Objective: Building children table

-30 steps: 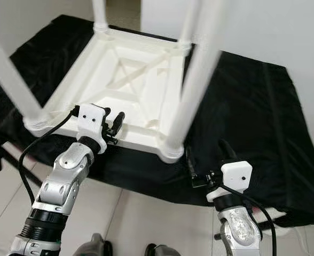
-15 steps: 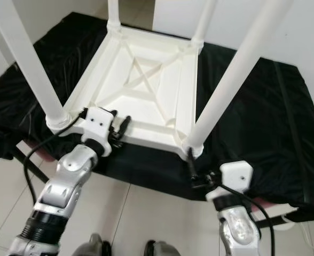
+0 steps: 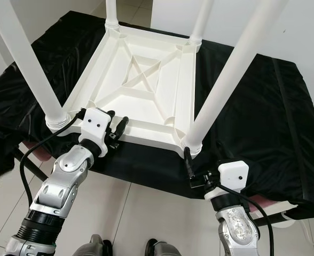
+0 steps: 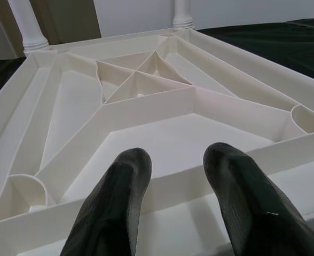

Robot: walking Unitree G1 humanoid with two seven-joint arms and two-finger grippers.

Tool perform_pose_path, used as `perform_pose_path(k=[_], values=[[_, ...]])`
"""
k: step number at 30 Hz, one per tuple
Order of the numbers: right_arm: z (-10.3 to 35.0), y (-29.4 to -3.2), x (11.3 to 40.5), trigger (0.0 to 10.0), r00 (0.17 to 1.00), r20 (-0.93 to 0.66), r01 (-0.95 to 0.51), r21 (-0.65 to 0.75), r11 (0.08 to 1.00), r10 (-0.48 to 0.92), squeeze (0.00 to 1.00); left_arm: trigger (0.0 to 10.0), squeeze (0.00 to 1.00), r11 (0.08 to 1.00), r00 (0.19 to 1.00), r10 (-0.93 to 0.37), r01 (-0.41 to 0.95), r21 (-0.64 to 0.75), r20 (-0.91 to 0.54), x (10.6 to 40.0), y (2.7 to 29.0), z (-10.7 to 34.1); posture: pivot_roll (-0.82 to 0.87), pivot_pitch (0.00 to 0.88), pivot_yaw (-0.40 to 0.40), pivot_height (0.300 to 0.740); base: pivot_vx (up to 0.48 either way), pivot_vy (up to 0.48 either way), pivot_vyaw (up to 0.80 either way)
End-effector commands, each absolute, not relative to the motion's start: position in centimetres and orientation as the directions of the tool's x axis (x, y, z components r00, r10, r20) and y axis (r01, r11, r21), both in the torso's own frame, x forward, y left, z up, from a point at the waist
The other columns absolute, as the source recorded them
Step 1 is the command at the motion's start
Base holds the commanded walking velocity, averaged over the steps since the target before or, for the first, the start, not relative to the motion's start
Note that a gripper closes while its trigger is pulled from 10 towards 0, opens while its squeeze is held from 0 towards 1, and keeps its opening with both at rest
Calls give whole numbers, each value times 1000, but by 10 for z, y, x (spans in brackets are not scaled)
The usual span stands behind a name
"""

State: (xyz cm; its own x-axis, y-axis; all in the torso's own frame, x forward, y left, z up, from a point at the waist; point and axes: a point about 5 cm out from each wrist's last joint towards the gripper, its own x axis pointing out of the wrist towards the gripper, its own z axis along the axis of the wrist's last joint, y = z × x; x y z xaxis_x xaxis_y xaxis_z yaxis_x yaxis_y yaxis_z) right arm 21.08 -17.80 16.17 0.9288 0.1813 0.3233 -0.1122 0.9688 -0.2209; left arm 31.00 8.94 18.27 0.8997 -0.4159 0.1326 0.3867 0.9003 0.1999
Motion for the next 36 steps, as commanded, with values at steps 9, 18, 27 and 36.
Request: perform_pose_path(k=[9,18,27,36], values=[[160,-181,210,10000,931,324,-94,-230,969,167,0,10000,0,907,901,-413,393,153,131,308,89,180,12,168,-73,740,0,-52,0],[187,-179,218,10000,889,395,-145,-236,961,231,0,10000,0,917,918,-383,364,161,107,307,96,178,14,164,-64,740,0,0,0],[211,-183,228,10000,857,446,-156,-251,955,257,0,10000,0,928,930,-353,335,162,100,306,102,178,19,152,-60,740,0,0,0],[234,-182,238,10000,833,483,-182,-222,958,270,0,10000,0,922,926,-370,355,157,80,301,99,173,19,152,-60,740,0,0,0]])
